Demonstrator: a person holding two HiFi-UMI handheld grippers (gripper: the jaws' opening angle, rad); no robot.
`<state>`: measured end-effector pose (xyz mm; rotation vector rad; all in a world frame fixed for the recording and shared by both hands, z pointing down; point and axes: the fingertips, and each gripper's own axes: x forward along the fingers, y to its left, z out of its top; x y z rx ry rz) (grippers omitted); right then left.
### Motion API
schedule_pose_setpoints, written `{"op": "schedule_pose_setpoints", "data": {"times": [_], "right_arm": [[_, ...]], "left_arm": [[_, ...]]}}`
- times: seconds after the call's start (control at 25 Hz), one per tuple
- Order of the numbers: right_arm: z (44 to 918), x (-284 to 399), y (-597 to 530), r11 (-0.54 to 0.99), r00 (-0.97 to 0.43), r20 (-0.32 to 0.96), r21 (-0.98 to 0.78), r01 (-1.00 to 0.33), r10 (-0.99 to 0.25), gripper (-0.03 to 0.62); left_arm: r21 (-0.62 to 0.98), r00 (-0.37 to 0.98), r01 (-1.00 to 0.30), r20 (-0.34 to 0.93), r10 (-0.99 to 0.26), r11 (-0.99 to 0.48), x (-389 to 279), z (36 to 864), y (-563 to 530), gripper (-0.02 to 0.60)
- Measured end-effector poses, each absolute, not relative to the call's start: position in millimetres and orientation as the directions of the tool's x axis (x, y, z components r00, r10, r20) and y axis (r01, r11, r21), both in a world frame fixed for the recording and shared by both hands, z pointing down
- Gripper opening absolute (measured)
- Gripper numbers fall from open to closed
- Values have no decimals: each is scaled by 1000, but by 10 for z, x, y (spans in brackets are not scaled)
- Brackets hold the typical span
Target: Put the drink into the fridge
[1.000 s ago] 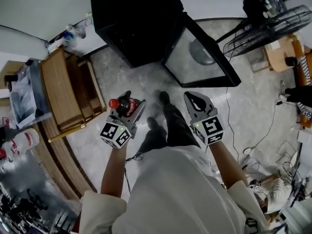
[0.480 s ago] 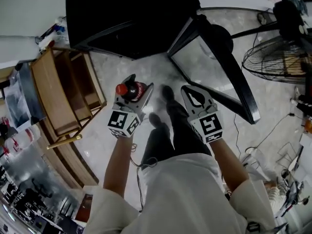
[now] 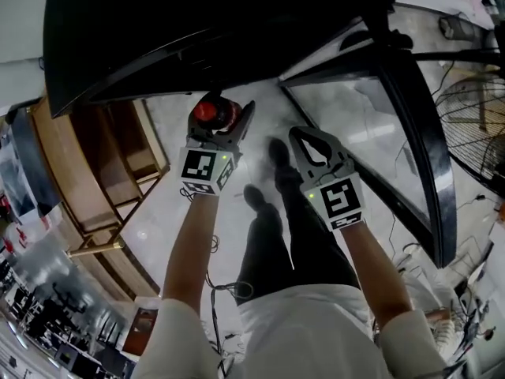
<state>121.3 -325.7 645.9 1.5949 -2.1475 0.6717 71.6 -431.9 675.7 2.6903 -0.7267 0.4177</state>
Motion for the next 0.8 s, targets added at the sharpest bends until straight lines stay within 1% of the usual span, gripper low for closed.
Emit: {"op": "schedule_pose_setpoints", "data": {"times": [0.12,0.32,0.6,0.8], "right_arm": [[6882,1225,-3210,231,-287,562,-171,-958,-776,-3],[7343,1219,-3253,215,-269,535,-163,-963,-801,-3],[7702,1118,-3369,175,-237,489,-169,-970,-839,-3],[7916,1068,-3489,185,-240,447,-162,-969,-862,-3]], "left_arm": [[209,822,-531,364,-439,-821,763,7179,-4306,296],[194,831,-521,340,-441,-831,789,7533,-4353,296],[167,850,-495,296,-436,-853,713,7856,-4479,296],[150,852,-498,271,-448,-854,745,8036,-4678,296]]}}
